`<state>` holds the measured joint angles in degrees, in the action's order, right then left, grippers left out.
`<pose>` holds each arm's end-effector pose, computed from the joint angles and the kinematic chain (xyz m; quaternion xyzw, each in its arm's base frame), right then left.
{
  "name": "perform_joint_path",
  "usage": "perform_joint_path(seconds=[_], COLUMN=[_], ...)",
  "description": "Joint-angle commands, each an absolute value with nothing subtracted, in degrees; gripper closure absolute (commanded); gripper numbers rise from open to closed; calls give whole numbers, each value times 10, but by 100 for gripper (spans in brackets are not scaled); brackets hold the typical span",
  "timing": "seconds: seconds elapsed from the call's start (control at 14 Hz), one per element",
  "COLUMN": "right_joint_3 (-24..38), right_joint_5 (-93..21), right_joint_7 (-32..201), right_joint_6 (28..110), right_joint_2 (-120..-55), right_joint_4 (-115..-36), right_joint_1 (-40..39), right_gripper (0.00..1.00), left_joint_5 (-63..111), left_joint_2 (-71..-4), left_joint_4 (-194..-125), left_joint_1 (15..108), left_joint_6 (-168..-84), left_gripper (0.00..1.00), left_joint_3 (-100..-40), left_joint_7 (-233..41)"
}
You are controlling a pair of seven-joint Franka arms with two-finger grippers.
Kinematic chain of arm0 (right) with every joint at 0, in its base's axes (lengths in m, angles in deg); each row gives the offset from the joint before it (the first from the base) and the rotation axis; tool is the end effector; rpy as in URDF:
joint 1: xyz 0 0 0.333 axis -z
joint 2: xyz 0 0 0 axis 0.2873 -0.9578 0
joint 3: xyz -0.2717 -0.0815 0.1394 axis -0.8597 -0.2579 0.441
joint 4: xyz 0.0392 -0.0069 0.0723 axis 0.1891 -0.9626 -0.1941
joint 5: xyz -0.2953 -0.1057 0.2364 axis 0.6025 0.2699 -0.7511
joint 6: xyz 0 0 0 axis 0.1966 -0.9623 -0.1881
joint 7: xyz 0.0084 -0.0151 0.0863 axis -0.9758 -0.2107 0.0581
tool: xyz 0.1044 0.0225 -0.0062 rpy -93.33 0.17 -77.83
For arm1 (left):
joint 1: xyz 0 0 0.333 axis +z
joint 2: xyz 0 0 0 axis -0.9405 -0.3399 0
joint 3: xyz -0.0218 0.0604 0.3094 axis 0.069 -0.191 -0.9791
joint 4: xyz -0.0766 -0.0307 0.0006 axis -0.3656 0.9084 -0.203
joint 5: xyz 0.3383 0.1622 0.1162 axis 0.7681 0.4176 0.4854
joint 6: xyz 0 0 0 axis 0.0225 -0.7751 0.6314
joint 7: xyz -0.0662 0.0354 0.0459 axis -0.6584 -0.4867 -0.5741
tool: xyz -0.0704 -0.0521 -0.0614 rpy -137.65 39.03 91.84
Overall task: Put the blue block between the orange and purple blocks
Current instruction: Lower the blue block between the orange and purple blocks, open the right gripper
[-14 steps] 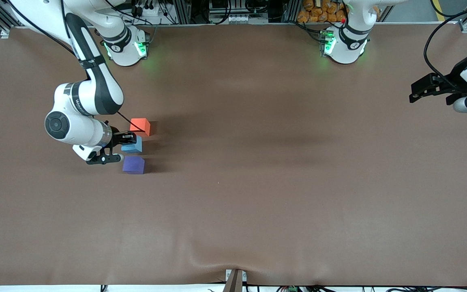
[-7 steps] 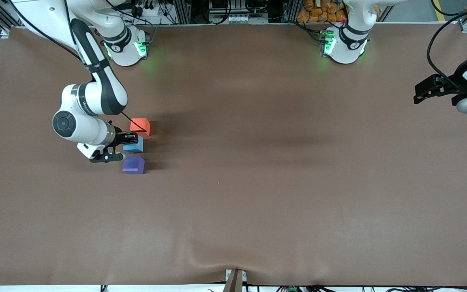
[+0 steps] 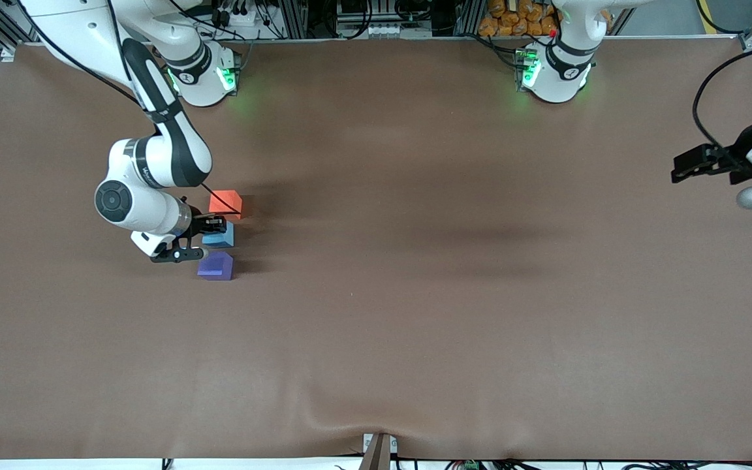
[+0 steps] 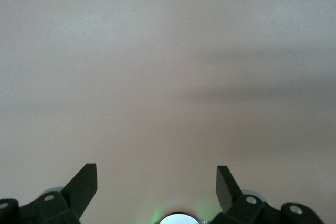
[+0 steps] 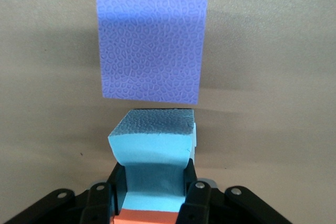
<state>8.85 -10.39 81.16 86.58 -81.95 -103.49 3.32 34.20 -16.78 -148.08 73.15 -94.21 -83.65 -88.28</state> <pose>0.5218 0.0924 0.2189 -0.9930 -0.0290 0.1046 0.0455 0.5701 -0.0086 0.5828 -0.9972 0.0248 0.0704 0.0086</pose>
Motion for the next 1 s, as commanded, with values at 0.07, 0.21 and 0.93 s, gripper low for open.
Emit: perform_joint_path(seconds=[0.07, 0.21, 0.93], right_joint_3=[94, 94, 92], right_joint_5=[-103, -111, -112], right_joint_7=[812, 811, 812], right_joint_6=[889, 891, 747], right_joint_2=[-817, -820, -819], right_joint_4=[-1047, -1047, -945], right_joint_1=[33, 28, 37], right_gripper=[100, 100, 0], left_joint_5=[353, 351, 350], left_joint_2=[-185, -183, -175], left_joint_4=[-1450, -1448, -1449], left_joint_1=[746, 750, 747], left_joint_6=[-941, -941, -940], left_gripper=[0, 0, 0], left_joint_3=[-839, -839, -834], left_joint_7=[-869, -864, -860])
